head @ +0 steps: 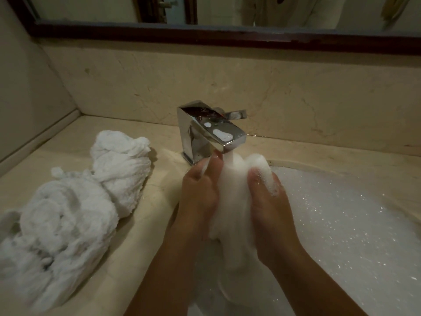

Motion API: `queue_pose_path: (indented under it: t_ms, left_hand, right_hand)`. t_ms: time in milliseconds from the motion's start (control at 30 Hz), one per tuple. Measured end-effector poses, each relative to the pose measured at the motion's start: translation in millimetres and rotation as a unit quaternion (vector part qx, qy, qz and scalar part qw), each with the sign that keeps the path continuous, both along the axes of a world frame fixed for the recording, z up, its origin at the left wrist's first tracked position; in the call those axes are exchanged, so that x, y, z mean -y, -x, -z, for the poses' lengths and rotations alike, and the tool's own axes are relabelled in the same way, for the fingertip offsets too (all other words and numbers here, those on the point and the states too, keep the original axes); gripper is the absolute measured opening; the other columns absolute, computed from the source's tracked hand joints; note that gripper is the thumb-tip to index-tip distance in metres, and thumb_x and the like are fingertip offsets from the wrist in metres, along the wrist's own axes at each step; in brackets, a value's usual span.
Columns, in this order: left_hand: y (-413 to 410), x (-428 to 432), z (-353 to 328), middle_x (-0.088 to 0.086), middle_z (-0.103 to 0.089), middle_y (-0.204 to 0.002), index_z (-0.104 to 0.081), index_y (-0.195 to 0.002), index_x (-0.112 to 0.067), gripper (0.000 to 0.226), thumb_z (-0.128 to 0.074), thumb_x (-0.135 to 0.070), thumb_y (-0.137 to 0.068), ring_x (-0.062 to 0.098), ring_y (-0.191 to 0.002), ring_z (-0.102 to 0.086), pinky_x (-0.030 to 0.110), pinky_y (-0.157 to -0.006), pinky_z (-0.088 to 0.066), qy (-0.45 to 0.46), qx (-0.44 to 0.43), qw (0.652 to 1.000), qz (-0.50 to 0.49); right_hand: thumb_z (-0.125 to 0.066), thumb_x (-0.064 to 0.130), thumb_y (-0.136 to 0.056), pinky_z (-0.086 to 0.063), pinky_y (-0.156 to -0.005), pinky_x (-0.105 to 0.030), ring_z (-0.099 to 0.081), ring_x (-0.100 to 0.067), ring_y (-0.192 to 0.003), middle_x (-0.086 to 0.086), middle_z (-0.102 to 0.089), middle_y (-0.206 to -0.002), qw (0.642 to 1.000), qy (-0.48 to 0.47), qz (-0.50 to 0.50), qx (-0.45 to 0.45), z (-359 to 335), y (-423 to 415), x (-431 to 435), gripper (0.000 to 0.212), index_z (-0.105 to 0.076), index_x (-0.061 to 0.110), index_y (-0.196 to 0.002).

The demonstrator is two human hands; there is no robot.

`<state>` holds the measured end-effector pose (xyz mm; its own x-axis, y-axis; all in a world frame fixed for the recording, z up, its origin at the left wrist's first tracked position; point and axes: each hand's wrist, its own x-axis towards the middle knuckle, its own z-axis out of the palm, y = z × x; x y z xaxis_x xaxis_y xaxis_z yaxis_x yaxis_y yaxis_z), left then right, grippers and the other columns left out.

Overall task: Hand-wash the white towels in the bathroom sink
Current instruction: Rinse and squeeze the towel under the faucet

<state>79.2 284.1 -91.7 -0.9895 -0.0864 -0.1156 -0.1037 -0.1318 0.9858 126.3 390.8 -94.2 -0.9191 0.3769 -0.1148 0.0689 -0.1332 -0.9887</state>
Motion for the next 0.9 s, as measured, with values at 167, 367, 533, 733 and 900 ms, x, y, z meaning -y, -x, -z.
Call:
queue_pose_path:
  t_ms: [167,367,533,733,900]
  left_hand:
    - [-2.8,2.5,-10.3,-0.015,-0.073,-0.068,-0.078,-0.091,-0.015,0.040,-0.053,-0.043,-0.106,-0.008,-0.059,-0.063,0.010,-0.050,-0.046,0.016,-0.007,1.000,0.020]
    - [1.0,15.4,-7.7,-0.002,-0.073,-0.098,-0.073,-0.089,-0.027,0.044,-0.058,-0.069,-0.092,0.023,-0.098,-0.071,0.041,-0.090,-0.058,-0.044,-0.008,0.999,-0.013]
    - [-3.0,8.7,-9.6,-0.010,-0.077,-0.084,-0.075,-0.087,-0.022,0.031,-0.056,-0.039,-0.106,0.006,-0.081,-0.072,0.027,-0.074,-0.058,0.065,-0.090,0.994,-0.005]
    - [-6.6,-0.7,-2.8,-0.008,-0.068,-0.089,-0.064,-0.092,-0.029,0.042,-0.041,-0.064,-0.099,-0.003,-0.084,-0.062,0.022,-0.081,-0.048,0.161,-0.125,0.979,-0.008]
    - [-9.0,5.4,-0.8,0.012,-0.076,-0.118,-0.077,-0.116,-0.022,0.081,-0.050,-0.084,-0.070,0.033,-0.118,-0.068,0.058,-0.109,-0.048,0.049,0.015,0.996,0.072]
  right_hand:
    - [-0.051,0.050,-0.107,-0.061,-0.093,-0.055,-0.072,-0.017,-0.104,0.007,-0.073,-0.113,1.000,0.013,0.020,-0.006,1.8,-0.4,0.4,0.025,-0.065,0.036,-0.122]
    - [-0.053,0.040,-0.109,-0.059,-0.100,-0.056,-0.071,-0.023,-0.115,0.003,-0.071,-0.128,0.994,0.111,0.015,0.007,3.7,-1.4,-1.3,0.032,-0.055,0.040,-0.142]
    - [-0.074,0.049,-0.091,-0.065,-0.091,-0.049,-0.077,-0.020,-0.104,0.003,-0.078,-0.113,0.988,0.112,-0.106,-0.013,-0.2,-6.4,3.4,0.043,-0.066,0.029,-0.128]
    - [-0.080,0.023,-0.090,-0.066,-0.079,-0.048,-0.077,-0.027,-0.095,-0.005,-0.079,-0.100,0.994,0.050,-0.026,-0.089,4.3,-9.3,-0.4,0.016,-0.075,0.033,-0.101]
    - [-0.075,0.014,-0.094,-0.066,-0.073,-0.046,-0.079,-0.019,-0.090,0.010,-0.079,-0.093,0.981,0.168,0.017,-0.099,4.1,-8.8,-7.7,0.033,-0.061,0.038,-0.113]
